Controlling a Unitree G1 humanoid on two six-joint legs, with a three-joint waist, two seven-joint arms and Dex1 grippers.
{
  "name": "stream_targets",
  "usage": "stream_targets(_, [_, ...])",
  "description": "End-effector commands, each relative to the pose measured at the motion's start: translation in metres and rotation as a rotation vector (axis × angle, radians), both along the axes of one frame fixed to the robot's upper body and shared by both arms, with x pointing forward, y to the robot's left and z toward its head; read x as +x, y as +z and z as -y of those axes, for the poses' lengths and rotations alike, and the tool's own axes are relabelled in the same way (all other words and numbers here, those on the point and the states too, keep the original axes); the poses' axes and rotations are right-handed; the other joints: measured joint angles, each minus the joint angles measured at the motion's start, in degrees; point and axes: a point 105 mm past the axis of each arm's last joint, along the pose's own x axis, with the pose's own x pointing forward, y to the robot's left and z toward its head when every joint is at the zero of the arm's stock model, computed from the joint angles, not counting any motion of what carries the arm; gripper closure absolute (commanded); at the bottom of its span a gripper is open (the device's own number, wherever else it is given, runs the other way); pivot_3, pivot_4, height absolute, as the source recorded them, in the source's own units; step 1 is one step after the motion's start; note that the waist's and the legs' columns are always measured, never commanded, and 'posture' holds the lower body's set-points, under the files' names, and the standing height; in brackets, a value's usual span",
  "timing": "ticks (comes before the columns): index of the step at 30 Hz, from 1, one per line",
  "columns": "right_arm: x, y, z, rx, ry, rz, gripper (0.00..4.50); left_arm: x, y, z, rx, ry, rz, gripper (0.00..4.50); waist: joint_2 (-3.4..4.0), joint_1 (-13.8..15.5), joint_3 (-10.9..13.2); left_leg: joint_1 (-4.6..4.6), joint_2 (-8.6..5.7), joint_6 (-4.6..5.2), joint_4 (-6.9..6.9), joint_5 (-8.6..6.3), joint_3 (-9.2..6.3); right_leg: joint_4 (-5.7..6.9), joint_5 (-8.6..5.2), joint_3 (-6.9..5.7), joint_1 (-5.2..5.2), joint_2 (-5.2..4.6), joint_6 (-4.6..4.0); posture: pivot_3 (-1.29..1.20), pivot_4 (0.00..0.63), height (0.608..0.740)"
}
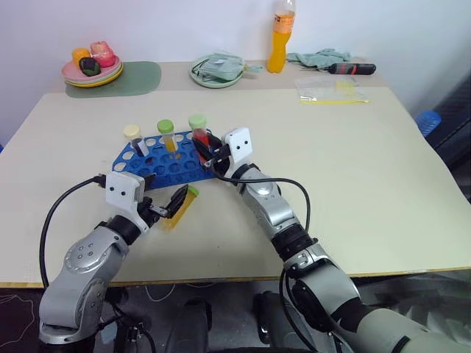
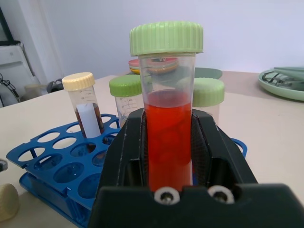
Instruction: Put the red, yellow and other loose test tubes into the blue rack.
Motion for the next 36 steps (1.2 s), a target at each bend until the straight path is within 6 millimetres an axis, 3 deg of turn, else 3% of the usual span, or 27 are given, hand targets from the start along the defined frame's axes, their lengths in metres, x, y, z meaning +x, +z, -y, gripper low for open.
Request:
stream_targets(1, [-0.001, 0.013, -0.007, 0.024, 0.024, 0.035, 3.74, -0.004, 0.01, 0.005, 0.013, -0.026, 0.041, 0.0, 0.0, 0.01, 0.0, 0.0, 0.0, 0.0, 0.0, 0.0, 0.0, 0.0, 0.0, 0.0, 0.0, 0.0, 0.0, 0.0, 0.15, 0.74])
stream_targets(20, [0.006, -0.003, -0.003, -0.008, -0.016, 0.012, 3.74, -0.006, -0.003, 0.001, 0.005, -0.031, 0.027, 0.0, 0.01, 0.11, 0.0, 0.0, -0.02, -0.02, 0.01, 0.01, 0.0, 0.0, 0.0, 0.0, 0.03, -0.03, 0.0, 0.0, 0.15, 0.74])
stream_targets(27, [-0.005, 0.016, 0.001, 0.046, 0.046, 0.082, 0.24, -0.004, -0.001, 0.003, 0.034, -0.019, -0.05, 0.0, 0.01, 0.0, 0.0, 0.0, -0.02, -0.02, 0.0, 0.01, -0.02, 0.0, 0.0, 0.0, 0.02, -0.02, 0.0, 0.0, 0.15, 0.74])
stream_targets(34, [-0.019, 0.04, 0.041, -0.018, 0.082, 0.185, 0.24, 0.007, 0.023, 0.003, 0.226, 0.103, -0.193, 0.0, -0.01, 0.16, -0.01, -0.04, -0.08, -0.02, 0.09, 0.01, -0.14, 0.02, 0.01, -0.06, 0.09, -0.05, 0.03, 0.0, 0.15, 0.74])
stream_targets(36, [-0.024, 0.043, 0.057, -0.071, 0.112, 0.201, 0.24, 0.007, 0.01, 0.006, 0.244, 0.068, -0.376, 0.0, -0.01, 0.18, -0.01, 0.0, -0.1, -0.02, 0.09, 0.01, -0.15, 0.02, 0.01, -0.07, 0.13, -0.06, 0.04, 0.0, 0.15, 0.74])
